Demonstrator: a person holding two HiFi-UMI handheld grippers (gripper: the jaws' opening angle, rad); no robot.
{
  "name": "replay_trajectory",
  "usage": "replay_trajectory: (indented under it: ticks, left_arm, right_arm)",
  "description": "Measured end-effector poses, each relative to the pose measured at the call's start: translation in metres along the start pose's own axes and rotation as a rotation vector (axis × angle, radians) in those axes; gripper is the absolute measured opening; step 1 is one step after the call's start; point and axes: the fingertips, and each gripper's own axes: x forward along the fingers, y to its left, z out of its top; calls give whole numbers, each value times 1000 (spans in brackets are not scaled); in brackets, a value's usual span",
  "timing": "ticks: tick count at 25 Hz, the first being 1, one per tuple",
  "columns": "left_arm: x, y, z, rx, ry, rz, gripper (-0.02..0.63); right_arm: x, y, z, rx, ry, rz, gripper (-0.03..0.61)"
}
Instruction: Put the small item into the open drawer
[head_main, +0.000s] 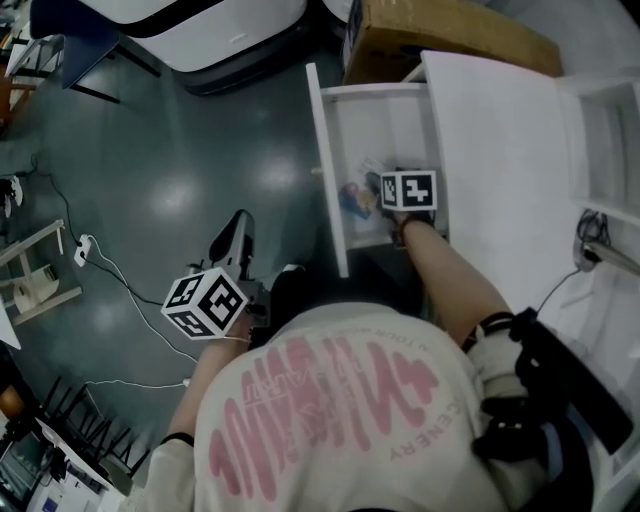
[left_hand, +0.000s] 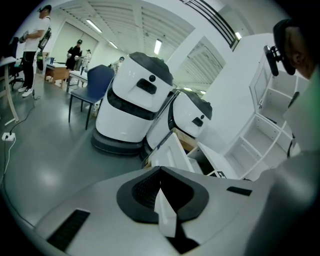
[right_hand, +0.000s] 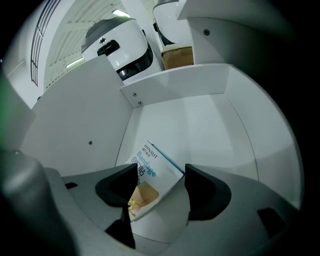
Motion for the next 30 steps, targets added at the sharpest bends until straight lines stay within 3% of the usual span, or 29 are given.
replay_trajectory:
  ticks: [12,17,30]
  left_arm:
    - [-17,-22,25,78,-63,-139,31]
    - [-33,-38,34,98,-107,-190,31]
    - [-82,-74,54,173,-205,-304,31]
  right_arm:
    - [-68,32,23,5,-189,0,289]
    - [-113,49,30,15,-298,-5,221]
    - [-224,86,20,98,-565,10,121]
